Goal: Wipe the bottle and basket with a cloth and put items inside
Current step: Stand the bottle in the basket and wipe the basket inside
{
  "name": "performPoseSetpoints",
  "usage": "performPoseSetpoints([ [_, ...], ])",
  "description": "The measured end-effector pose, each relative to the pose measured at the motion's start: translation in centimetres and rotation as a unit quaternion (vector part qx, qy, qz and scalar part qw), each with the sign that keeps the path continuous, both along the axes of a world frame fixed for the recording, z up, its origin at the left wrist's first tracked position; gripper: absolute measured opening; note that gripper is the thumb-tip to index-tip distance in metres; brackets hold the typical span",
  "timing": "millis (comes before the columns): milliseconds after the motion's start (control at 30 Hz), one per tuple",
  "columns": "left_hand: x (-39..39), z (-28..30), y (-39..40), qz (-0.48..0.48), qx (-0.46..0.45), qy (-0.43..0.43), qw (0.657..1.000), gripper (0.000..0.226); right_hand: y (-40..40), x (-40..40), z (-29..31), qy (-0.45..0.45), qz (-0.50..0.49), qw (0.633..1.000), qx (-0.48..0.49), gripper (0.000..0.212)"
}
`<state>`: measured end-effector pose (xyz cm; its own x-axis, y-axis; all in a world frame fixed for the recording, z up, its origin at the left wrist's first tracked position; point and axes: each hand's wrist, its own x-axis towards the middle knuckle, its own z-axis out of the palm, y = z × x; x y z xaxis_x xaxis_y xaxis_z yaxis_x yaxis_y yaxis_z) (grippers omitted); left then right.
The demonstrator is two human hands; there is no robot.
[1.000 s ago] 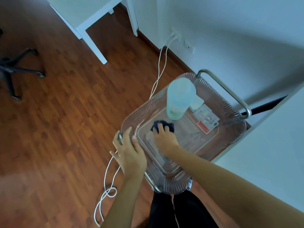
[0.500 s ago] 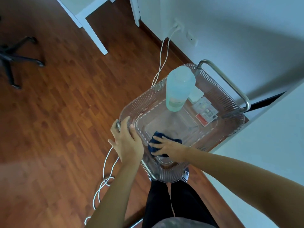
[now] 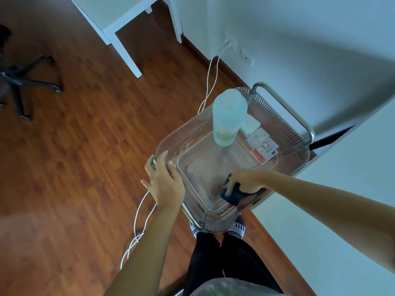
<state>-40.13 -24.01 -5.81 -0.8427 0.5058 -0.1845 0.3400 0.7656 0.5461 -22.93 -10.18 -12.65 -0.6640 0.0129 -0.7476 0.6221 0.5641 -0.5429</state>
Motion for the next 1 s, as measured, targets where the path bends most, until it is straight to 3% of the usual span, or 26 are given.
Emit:
performPoseSetpoints([
  [67, -0.1, -0.3, -0.1, 0.002, 0.01, 0.003, 1.0, 0.032, 0.3, 0.0, 1.1, 0.03, -0.175, 0.973, -0.147, 0.045],
  [133, 0.0, -0.2, -0.1, -0.001, 0.015, 0.002, 1.0, 0.032, 0.2, -0.4, 1.6, 0.05, -0.389, 0.857, -0.334, 0.041],
  [167, -0.1, -0.3, -0.1, 0.001, 0.018, 0.0, 1.0, 0.031, -0.1, -0.6, 1.3, 0.052, -0.464, 0.804, -0.369, 0.039],
  [200, -0.2, -0.4, -0.1, 0.002, 0.018, -0.004, 1.0, 0.031, -0.7, -0.9, 0.7, 0.068, -0.5, 0.792, -0.343, 0.037],
  [233, -0.1, -0.4, -0.2, -0.002, 0.025, -0.004, 1.0, 0.031, -1.3, -1.2, 0.3, 0.084, -0.505, 0.821, -0.253, 0.038],
  [300, -0.1, -0.3, -0.2, -0.004, 0.029, -0.005, 1.0, 0.031, -2.4, -1.4, -0.9, 0.1, -0.439, 0.893, 0.019, 0.04],
  [333, -0.1, -0.3, -0.1, -0.005, 0.028, -0.004, 1.0, 0.032, -3.0, -1.5, -1.4, 0.115, -0.401, 0.903, 0.108, 0.042],
  [367, -0.1, -0.4, -0.1, -0.003, 0.027, -0.002, 1.0, 0.032, -3.9, -1.6, -1.7, 0.124, -0.366, 0.912, 0.137, 0.048],
  [500, 0.0, -0.3, -0.1, 0.002, 0.023, -0.002, 1.0, 0.032, -7.9, -2.5, -4.2, 0.059, -0.16, 0.968, 0.184, 0.077],
  [667, 0.0, -0.3, -0.3, -0.007, 0.018, -0.008, 1.0, 0.033, -7.0, -7.4, -6.4, 0.095, -0.107, 0.947, 0.288, 0.074],
  [767, -0.3, -0.3, -0.2, -0.007, 0.021, -0.009, 1.0, 0.032, -4.7, -10.6, -7.1, 0.13, -0.065, 0.946, 0.291, 0.07],
  [900, -0.4, -0.3, -0.2, -0.003, 0.017, -0.015, 1.0, 0.033, -4.5, -9.0, -7.3, 0.173, 0.123, 0.938, 0.273, 0.081],
  [1000, -0.4, -0.3, -0.1, -0.006, 0.012, -0.018, 1.0, 0.033, -4.9, -5.8, -6.9, 0.198, 0.236, 0.923, 0.231, 0.077],
])
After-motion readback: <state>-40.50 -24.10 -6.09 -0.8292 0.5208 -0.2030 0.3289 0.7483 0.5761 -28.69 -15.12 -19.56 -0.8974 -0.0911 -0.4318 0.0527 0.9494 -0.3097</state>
